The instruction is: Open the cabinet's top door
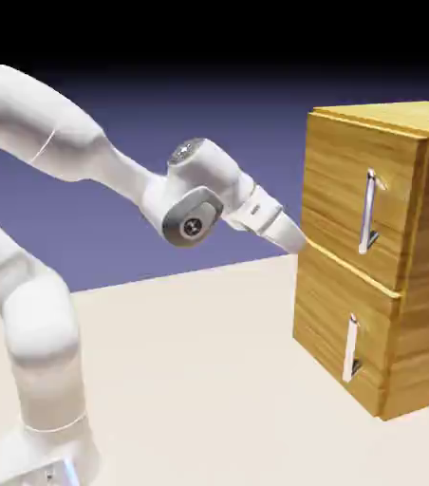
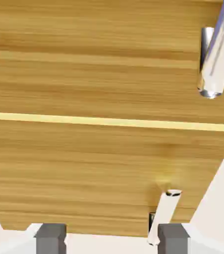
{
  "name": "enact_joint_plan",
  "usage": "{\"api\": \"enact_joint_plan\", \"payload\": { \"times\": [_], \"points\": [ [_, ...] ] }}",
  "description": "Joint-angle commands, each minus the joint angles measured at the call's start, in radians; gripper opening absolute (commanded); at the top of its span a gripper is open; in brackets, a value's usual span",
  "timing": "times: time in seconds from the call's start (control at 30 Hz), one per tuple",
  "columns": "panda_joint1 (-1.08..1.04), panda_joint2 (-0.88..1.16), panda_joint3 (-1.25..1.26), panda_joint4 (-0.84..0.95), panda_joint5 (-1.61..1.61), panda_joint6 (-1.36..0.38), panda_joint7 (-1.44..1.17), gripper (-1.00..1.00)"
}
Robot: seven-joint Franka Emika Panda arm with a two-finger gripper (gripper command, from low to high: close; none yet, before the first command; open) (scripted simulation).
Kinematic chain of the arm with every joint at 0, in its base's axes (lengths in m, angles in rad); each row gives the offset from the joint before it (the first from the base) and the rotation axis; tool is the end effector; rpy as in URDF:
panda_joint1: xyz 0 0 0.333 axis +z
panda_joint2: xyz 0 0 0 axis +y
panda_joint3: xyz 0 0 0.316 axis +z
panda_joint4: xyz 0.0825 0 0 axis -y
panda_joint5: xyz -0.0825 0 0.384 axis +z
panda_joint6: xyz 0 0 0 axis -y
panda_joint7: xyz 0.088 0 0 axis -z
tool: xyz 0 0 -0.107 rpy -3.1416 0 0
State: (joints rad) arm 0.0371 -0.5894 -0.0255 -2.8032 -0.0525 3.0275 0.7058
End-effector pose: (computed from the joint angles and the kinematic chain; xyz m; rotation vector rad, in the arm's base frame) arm 0.3878 0.0082 0.4677 -2.5251 0.8458 -1.0801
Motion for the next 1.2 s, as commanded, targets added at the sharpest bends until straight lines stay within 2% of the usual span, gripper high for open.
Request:
{"api": "enact_joint_plan", "payload": {
  "times": [0.0, 1.17],
  "points": [
    [0.021, -0.016, -0.021, 0.006, -0.044, -0.008, -0.029, 0.0],
    [0.748, -0.58, -0.763, 0.203, -1.566, -0.284, -1.051, 0.0]
  ]
}}
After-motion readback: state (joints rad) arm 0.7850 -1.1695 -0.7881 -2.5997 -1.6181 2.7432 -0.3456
